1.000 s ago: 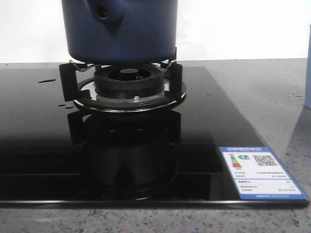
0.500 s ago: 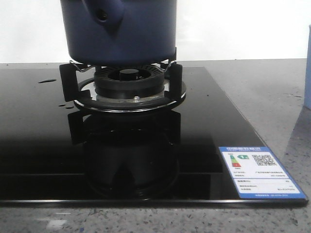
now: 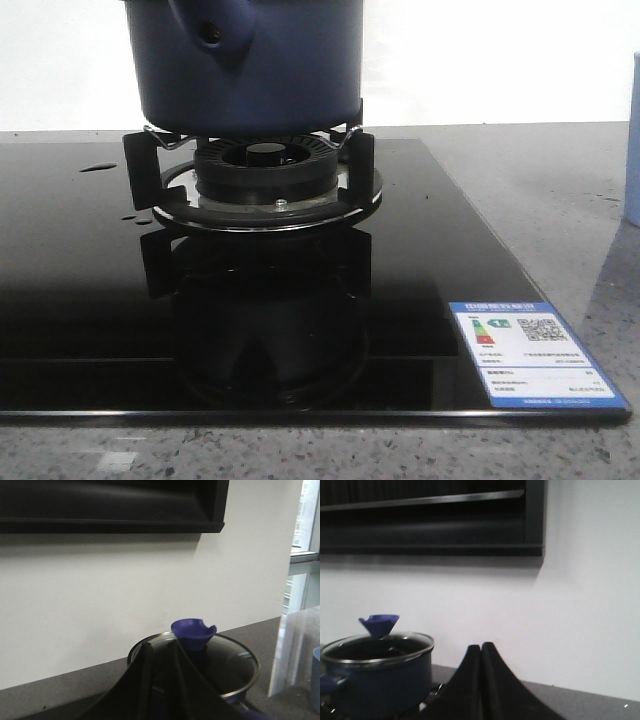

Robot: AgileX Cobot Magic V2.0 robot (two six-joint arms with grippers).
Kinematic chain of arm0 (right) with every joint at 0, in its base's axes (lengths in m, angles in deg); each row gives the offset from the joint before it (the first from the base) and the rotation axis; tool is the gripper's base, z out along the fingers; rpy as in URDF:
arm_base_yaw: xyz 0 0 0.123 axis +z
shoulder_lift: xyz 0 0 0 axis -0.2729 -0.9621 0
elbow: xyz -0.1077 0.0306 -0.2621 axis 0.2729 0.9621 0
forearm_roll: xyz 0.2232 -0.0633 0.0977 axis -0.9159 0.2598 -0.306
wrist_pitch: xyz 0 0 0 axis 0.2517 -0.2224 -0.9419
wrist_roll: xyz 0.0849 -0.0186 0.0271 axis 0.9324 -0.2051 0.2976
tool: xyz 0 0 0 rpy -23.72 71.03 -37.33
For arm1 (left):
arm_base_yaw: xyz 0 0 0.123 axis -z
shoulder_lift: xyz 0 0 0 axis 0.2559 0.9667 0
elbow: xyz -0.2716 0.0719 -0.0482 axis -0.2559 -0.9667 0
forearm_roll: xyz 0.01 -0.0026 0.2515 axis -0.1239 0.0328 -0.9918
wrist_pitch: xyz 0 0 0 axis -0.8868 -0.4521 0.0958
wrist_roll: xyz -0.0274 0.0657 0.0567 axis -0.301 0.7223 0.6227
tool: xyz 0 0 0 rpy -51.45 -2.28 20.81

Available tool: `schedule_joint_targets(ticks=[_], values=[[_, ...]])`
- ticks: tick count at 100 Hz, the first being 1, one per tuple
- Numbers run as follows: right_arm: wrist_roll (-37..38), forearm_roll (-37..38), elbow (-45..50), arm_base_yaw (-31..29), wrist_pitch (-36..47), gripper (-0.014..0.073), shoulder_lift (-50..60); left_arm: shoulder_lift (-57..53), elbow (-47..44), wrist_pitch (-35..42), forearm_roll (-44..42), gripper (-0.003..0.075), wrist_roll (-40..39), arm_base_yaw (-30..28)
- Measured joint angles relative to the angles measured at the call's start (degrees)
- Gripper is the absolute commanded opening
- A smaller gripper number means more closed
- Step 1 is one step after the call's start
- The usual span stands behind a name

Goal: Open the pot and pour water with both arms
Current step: 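Lower the lid onto the saucepan with the left gripper and release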

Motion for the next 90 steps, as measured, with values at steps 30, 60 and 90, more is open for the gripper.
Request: schedule_joint_targets(ticks=[30,60,90], values=[[14.40,18.47,0.55,0.00,14.64,-0.0066,1.07,-16.44,-13.95,4.27,0.00,-0.0019,-0.28,0.00],[14.89,19.42,0.55,0.00,16.19,-0.0066,1.07,-18.62,-16.35,4.50,0.00,-0.0019,-0.28,0.00],[15.01,19.51,0.55,0.00,16.30,-0.0066,1.07,-18.62,-16.35,4.50,0.10,-0.0019,-0.28,0.00]])
